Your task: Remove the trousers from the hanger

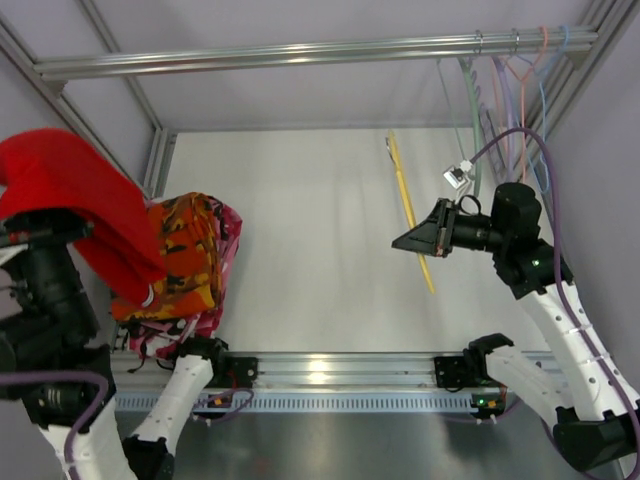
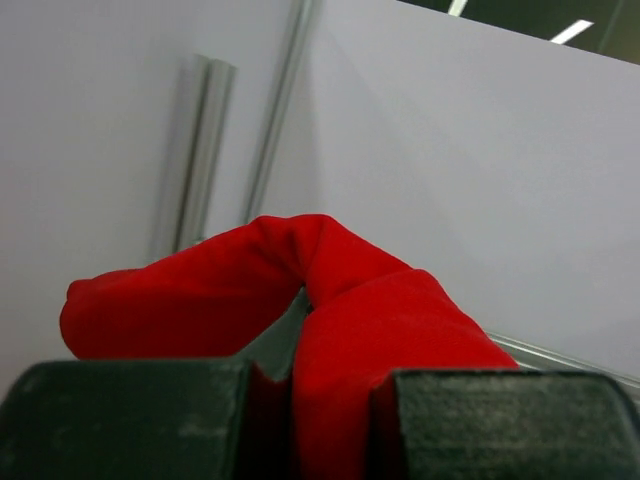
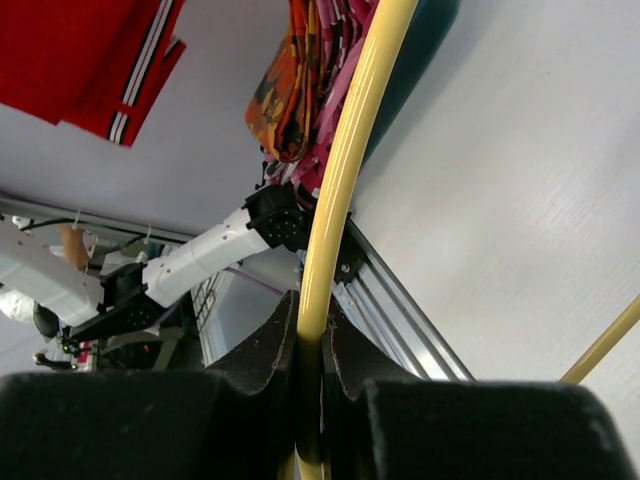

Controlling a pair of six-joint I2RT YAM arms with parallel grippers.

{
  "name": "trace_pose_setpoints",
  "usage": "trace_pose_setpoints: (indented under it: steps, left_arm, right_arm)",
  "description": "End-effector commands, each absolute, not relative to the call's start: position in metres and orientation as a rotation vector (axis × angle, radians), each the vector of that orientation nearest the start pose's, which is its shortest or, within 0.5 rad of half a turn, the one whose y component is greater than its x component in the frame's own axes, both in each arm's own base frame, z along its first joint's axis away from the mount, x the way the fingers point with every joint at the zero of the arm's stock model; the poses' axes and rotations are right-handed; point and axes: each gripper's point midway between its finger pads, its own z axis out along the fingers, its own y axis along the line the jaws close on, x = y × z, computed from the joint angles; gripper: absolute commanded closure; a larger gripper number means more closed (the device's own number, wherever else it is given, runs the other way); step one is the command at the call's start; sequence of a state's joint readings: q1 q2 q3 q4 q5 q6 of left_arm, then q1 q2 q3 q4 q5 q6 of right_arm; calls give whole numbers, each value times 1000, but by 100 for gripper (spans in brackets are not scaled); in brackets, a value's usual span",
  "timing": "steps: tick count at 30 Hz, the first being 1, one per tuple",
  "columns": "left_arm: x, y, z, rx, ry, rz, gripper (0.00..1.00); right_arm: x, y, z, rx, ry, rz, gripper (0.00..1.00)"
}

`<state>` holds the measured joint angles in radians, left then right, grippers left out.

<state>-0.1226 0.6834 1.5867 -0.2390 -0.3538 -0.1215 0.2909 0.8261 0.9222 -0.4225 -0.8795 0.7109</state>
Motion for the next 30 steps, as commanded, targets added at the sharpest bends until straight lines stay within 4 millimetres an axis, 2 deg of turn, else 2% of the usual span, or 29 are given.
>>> trace_pose_setpoints:
  steps: [1,2,3,5,6,8,9,13,16,21,22,23,24,25,26,27,29,30]
  left_arm:
    - [82,62,629,-357,793,73,100]
    - [81,69,612,-359,842,155,100]
    - [60,73,605,-364,827,187,100]
    - [51,79,587,-380,860,266,100]
    - [36,80,578,-382,863,310,100]
    - [30,83,563,-372,892,393,100]
    - [20,84,555,-372,897,420,100]
    - [23,91,527,-348,972,554,100]
    - [57,93,503,-291,1077,602,100]
    - [150,82,456,-163,1267,531,100]
    - [174,79,437,-128,1323,515,100]
    - [198,81,429,-127,1356,510,100]
    - [213,82,419,-129,1381,506,100]
    - [233,81,398,-103,1434,494,100]
    - [246,81,395,-105,1434,487,100]
    - [269,80,376,-94,1495,466,100]
    - [302,76,342,-67,1594,421,100]
    - [310,76,330,-87,1629,398,98]
  right_arm:
    - [167,209,336,-385,1938,1442,100]
    - [165,208,337,-394,1933,1442,100]
    - [165,208,336,-392,1937,1444,100]
    - [164,209,334,-390,1945,1450,100]
    - [165,209,332,-390,1950,1454,100]
    - [164,209,330,-393,1959,1457,100]
    - [164,209,329,-391,1965,1459,100]
    - [163,210,328,-393,1969,1471,100]
    - [164,210,329,-383,1971,1480,100]
    - [164,211,334,-375,1956,1490,100]
    - [163,211,335,-375,1954,1493,100]
    - [162,210,338,-377,1948,1491,100]
    - [161,211,341,-382,1943,1493,100]
    - [159,210,343,-380,1941,1494,100]
    - [157,209,346,-382,1933,1490,100]
    - [155,208,352,-386,1921,1487,100]
    - [149,206,358,-378,1926,1481,100]
    - [148,204,358,-370,1932,1479,100]
